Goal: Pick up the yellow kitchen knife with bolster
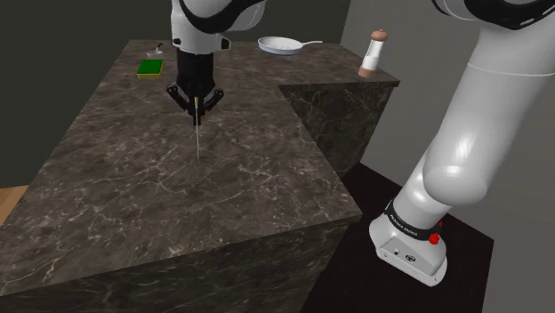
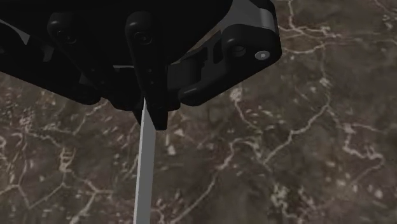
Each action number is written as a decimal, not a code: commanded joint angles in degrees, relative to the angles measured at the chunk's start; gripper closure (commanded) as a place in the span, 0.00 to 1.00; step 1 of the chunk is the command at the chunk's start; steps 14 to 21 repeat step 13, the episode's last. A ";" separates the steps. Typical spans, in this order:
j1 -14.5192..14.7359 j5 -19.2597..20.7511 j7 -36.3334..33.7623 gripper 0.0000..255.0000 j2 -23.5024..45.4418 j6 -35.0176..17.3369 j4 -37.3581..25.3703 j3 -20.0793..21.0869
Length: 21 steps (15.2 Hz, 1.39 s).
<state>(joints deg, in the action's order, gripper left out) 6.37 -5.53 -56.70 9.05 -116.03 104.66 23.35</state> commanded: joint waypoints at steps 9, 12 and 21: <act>-0.17 -0.22 -0.52 1.00 -1.22 7.30 -6.16 0.02; -0.17 -0.22 -0.69 1.00 -1.35 8.91 -7.67 0.03; -0.17 -0.22 -0.69 1.00 -1.34 8.91 -7.68 0.03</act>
